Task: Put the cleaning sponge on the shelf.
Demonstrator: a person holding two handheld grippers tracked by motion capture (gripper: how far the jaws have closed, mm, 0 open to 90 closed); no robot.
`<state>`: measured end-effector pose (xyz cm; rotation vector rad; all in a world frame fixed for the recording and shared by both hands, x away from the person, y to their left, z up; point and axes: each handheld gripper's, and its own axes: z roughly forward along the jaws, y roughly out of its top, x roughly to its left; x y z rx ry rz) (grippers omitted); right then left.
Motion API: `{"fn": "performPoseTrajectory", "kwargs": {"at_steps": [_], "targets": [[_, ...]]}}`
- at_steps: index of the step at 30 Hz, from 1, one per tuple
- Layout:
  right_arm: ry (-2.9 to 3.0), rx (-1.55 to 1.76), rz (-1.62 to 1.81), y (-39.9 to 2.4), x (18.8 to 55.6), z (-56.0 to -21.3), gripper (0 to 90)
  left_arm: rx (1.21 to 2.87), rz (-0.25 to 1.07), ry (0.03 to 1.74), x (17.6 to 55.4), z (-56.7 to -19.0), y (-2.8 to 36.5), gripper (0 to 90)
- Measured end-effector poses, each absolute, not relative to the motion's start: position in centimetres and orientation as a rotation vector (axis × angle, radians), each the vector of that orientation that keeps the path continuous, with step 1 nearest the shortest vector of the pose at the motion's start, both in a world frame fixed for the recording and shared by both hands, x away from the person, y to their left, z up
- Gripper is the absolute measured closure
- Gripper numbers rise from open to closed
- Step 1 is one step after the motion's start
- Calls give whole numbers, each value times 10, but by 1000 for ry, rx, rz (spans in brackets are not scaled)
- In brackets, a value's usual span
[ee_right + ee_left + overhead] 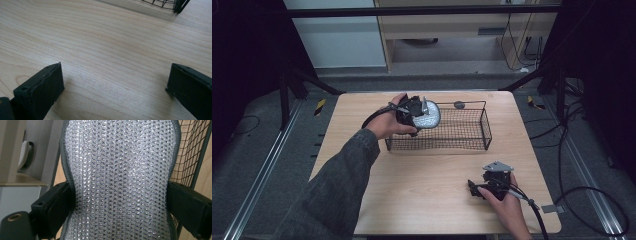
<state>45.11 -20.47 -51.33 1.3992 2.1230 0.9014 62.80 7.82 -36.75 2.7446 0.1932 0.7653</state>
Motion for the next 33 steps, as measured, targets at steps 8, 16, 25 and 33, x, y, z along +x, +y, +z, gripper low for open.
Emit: {"fn": "performPoseTrajectory", "kwargs": {"at_steps": [8,16,25,33], "targets": [[2124,1394,903,-205,451,-513,8,2740,749,188,630,-370,81,74],[2123,1393,903,-205,451,-513,8,2743,735,203,631,-375,85,71],[2124,1396,902,-205,451,-513,8,2745,725,227,633,-379,88,67],[2123,1397,903,-205,451,-513,8,2743,734,210,631,-380,86,67]]}}
